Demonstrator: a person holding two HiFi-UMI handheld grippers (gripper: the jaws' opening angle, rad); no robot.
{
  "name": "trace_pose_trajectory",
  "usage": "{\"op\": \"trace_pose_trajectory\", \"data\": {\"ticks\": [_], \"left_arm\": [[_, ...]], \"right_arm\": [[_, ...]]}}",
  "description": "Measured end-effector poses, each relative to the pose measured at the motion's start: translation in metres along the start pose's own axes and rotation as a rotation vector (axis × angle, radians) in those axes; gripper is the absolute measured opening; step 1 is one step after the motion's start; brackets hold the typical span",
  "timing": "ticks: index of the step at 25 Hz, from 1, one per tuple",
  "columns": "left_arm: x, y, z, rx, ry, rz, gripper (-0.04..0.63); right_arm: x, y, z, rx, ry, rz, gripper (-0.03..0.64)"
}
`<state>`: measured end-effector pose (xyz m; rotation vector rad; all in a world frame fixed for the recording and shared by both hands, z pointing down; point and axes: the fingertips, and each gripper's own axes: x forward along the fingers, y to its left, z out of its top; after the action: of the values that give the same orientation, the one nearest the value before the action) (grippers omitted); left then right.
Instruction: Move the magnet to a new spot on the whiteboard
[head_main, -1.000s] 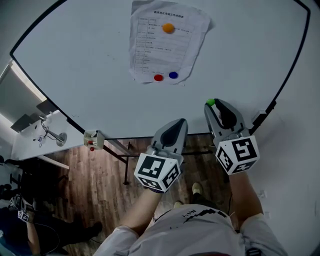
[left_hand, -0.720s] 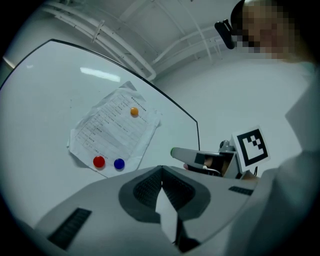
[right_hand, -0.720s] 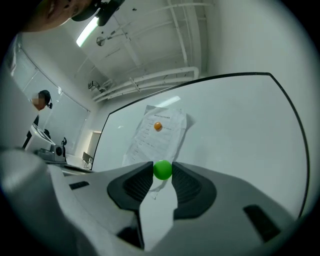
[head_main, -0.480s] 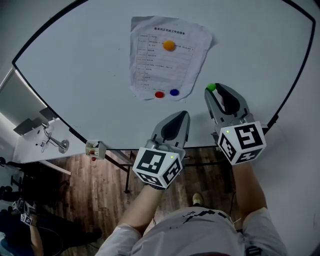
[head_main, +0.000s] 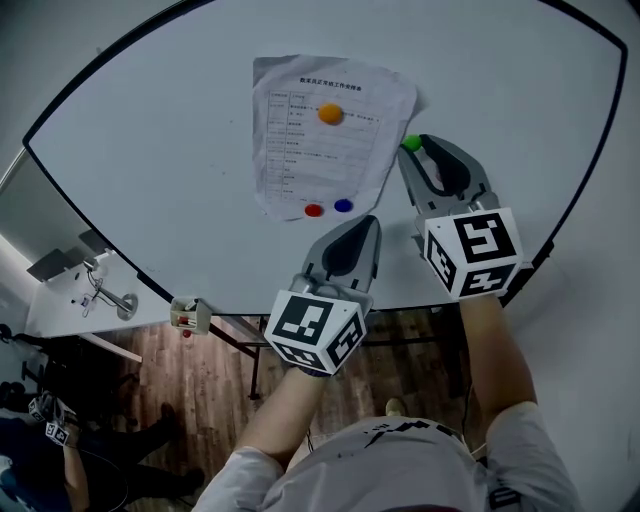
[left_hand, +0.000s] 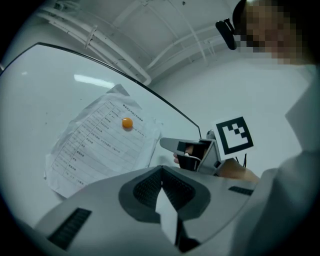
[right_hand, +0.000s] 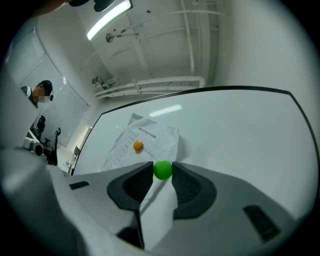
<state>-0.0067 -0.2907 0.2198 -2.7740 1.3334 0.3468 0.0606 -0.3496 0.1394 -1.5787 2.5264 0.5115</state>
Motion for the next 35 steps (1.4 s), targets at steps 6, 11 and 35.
{"op": "trace_pose_trajectory", "data": {"ticks": [6, 11, 35], "left_arm": [[0.008, 0.005, 0.005, 0.011, -0.002, 0.0, 0.011], [0.012, 0.01, 0.004, 0.007, -0.002, 0.003, 0.011], [0.005, 0.0, -0.005, -0.005, 0.012, -0.015, 0.011]], "right_arm": [[0.019, -0.012, 0.009, -0.035, 0.002, -0.023, 0.124], [0.029, -0.019, 0.012, -0.082, 0.025, -0.055, 0.124], [0.015, -0.013, 0.008, -0.137, 0.04, -0.09, 0.124]]}}
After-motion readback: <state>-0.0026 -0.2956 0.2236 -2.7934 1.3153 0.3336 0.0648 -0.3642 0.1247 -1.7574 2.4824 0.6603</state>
